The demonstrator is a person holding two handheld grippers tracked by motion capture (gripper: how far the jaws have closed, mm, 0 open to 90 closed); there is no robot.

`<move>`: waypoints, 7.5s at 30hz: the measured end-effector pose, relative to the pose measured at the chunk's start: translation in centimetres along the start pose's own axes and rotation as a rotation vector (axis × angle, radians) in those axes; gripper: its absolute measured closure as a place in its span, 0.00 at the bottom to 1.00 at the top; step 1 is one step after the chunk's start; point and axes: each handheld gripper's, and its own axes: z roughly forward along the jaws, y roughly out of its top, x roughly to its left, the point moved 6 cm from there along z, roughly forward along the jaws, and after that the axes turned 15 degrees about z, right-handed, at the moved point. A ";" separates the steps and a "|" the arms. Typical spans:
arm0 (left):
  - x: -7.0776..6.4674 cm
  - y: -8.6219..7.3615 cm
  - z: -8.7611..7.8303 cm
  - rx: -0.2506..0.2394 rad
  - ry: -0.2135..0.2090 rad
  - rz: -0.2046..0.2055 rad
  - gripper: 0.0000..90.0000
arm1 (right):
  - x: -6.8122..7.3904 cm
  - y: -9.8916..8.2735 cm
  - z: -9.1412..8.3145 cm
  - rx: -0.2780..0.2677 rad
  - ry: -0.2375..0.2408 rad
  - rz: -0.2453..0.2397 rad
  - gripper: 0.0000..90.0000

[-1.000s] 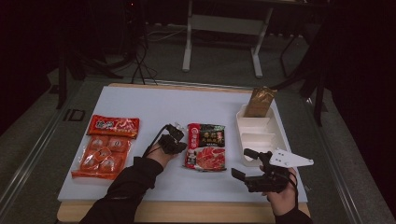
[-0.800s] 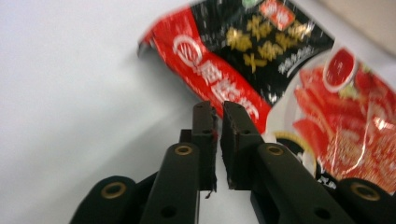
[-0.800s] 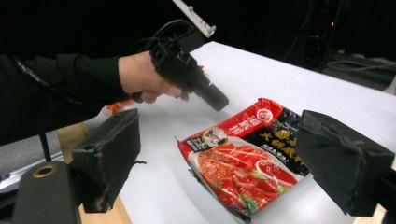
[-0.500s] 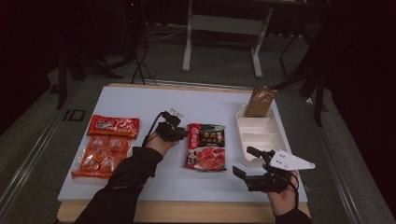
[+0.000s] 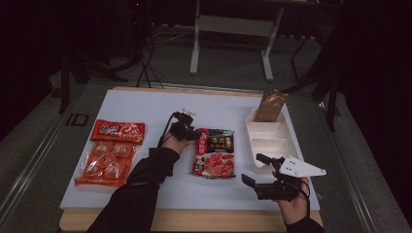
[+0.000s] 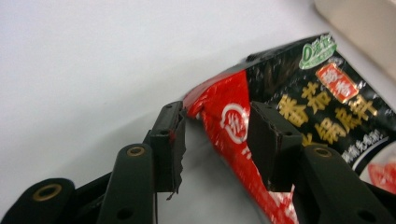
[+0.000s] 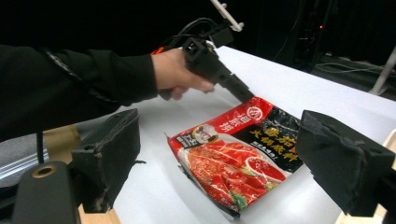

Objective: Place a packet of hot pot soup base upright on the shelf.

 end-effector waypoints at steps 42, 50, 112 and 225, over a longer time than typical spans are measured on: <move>-2.5 0.6 -1.9 -0.081 -0.038 -0.038 0.97 | 0.0 -0.1 0.2 0.012 -0.007 -0.007 0.16; -3.8 1.4 -4.1 -0.139 -0.042 -0.001 0.97 | -0.1 0.3 -0.2 -0.008 -0.022 0.003 0.16; -7.3 1.7 -14.4 -0.575 -0.296 0.099 0.96 | -1.9 3.7 1.0 0.013 -0.103 0.056 0.26; -8.1 -11.7 -15.0 -0.496 -0.278 0.191 0.03 | -17.7 14.3 -1.6 -0.117 -0.367 0.076 0.86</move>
